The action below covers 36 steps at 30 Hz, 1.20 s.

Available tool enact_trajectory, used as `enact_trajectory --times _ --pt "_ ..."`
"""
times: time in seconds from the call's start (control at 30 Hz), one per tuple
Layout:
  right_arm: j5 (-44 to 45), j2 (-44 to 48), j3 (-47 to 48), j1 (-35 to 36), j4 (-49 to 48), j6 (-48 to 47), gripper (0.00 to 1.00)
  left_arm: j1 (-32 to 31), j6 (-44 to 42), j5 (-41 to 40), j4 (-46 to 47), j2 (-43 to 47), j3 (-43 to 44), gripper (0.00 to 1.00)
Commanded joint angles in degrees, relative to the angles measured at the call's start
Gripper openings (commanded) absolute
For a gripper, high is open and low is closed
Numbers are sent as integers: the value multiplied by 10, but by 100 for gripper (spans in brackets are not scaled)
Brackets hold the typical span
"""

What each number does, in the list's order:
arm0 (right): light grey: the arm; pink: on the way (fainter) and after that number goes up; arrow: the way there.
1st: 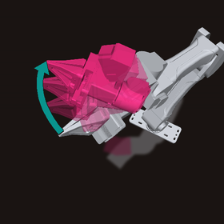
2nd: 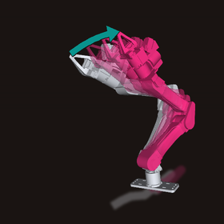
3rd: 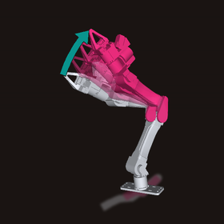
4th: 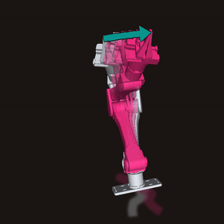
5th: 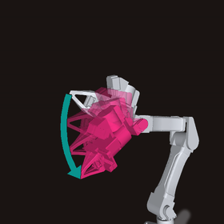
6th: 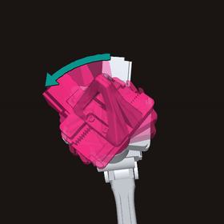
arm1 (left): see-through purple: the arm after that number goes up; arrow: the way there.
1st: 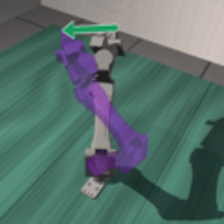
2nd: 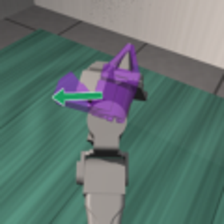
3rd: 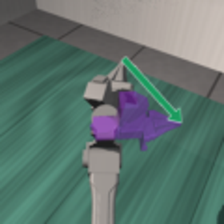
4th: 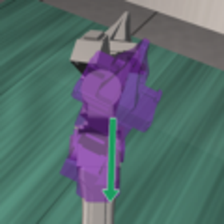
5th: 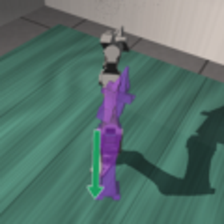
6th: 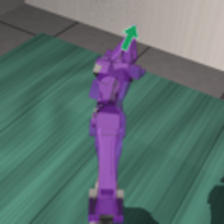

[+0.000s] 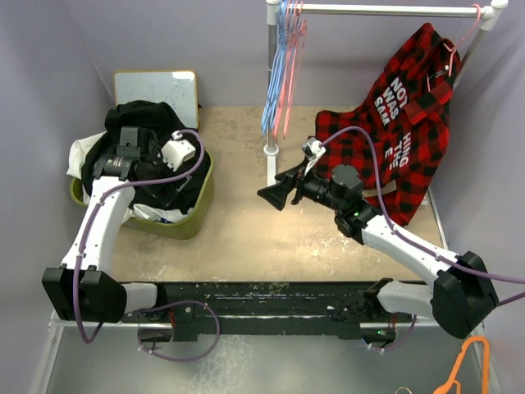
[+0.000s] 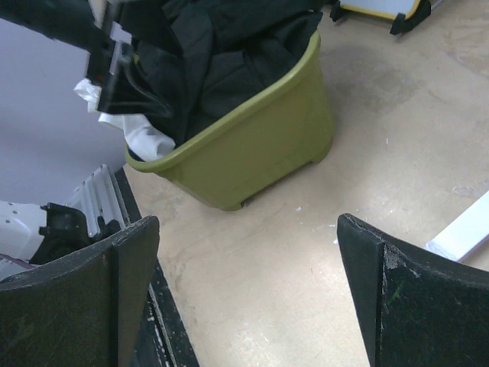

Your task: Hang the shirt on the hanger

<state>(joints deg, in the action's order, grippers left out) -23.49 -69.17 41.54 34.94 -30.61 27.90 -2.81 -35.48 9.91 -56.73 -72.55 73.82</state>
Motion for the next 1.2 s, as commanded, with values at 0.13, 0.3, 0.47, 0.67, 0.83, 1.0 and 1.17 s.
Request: enact_trajectory --times 0.13,0.3,0.47,0.67,0.83,1.0,1.17 --pt "11 41 15 3 -15 1 100 -2 -37 -56 71 10 -51 87" --pt "18 48 15 3 -3 -8 100 -2 -21 -45 56 17 -57 10" --pt "8 44 17 6 0 -10 100 -2 34 26 -28 77 60 0" --pt "58 53 39 76 3 -111 100 -2 68 69 -66 153 210 3" --pt "138 18 84 149 -38 -218 100 -2 97 77 -95 140 290 4" --pt "204 -51 155 198 -112 -288 100 -2 134 90 -99 129 396 4" --pt "236 -158 228 204 -202 -303 100 0 162 71 -75 136 507 4"
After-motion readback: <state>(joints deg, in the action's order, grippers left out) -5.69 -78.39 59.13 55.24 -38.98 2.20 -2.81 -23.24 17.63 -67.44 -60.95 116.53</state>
